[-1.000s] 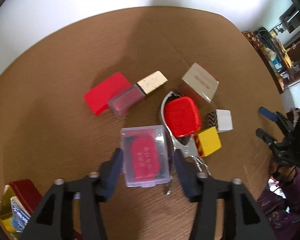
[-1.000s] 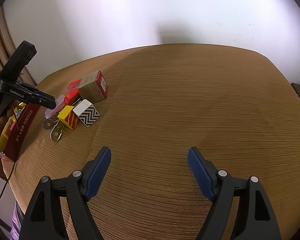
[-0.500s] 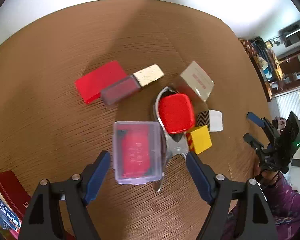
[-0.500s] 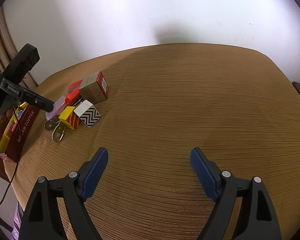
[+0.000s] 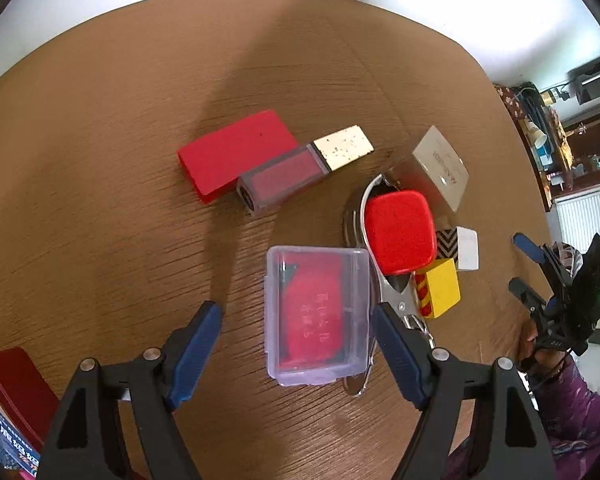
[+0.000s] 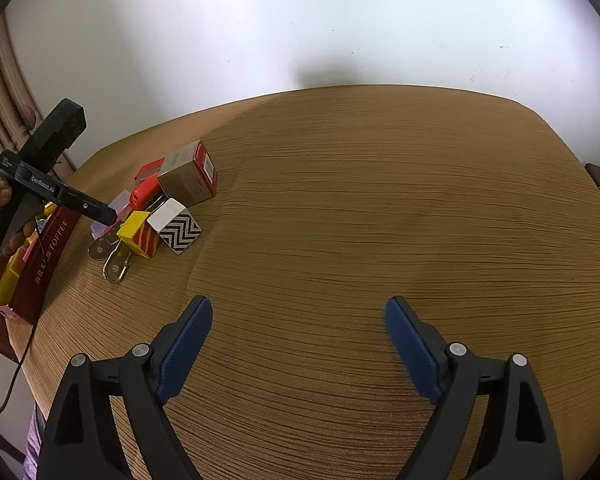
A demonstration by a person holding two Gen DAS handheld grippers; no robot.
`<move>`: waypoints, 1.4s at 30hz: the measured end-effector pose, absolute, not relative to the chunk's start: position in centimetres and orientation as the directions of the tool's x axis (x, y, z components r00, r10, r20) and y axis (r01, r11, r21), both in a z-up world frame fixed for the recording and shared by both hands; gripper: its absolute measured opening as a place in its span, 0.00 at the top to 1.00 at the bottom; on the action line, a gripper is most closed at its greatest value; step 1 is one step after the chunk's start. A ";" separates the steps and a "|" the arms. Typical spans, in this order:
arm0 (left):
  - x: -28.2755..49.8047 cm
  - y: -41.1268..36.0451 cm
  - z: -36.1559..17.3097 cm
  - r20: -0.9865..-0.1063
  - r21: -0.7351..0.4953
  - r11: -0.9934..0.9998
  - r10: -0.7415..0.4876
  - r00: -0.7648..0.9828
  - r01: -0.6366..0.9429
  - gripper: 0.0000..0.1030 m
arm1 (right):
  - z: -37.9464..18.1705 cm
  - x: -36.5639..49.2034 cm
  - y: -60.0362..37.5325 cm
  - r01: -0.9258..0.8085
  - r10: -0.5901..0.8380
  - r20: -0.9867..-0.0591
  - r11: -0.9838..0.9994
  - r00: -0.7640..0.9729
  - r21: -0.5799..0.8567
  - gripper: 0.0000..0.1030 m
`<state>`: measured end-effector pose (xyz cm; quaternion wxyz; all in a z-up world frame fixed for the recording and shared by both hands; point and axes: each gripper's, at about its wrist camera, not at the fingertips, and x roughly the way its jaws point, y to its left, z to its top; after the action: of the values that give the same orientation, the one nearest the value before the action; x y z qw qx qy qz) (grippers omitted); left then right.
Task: Organize rigid objects
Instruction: 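Reach the left tool to the clear plastic box and grasp it, then carry the clear box toward the tin while right grasps the white zigzag cube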
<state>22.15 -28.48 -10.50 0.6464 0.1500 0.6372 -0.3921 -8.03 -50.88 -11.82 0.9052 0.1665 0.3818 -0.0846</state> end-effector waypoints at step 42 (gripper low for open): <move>8.5 -14.5 -0.8 -0.874 -0.276 0.831 -0.426 0.234 0.483 0.44 | -8.6 -2.5 -45.3 -0.081 0.139 -0.661 0.990 0.737 0.118 0.22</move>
<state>8.53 -14.55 -0.83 0.7849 0.0259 0.5471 -0.2897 -2.52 -45.34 -8.57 0.9310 0.0408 0.3578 0.0592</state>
